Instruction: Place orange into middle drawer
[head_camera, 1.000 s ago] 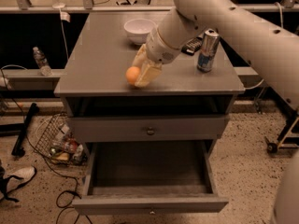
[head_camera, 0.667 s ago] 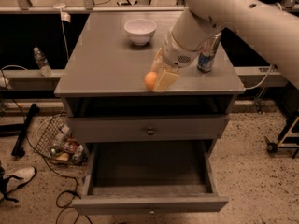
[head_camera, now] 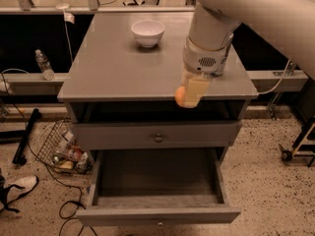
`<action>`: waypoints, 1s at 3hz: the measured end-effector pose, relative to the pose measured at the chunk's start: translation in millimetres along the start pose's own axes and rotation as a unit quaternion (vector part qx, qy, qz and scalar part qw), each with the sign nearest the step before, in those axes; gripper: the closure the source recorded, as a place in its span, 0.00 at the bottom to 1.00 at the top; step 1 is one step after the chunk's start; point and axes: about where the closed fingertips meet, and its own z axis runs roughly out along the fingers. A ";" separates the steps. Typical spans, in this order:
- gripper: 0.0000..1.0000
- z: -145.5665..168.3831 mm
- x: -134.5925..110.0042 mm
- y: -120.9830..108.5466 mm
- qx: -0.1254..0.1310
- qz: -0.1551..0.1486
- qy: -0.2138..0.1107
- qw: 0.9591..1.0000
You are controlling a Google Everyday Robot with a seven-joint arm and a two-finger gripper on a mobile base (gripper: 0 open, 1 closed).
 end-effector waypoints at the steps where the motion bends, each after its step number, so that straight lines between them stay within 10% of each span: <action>1: 1.00 30.7 7.3 21.9 -0.059 0.032 0.089 0.994; 3: 1.00 37.8 4.2 18.3 -0.050 0.077 0.094 0.991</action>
Offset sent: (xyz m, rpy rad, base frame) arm -0.0168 -0.0031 -0.0310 -0.1620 0.1138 -0.0573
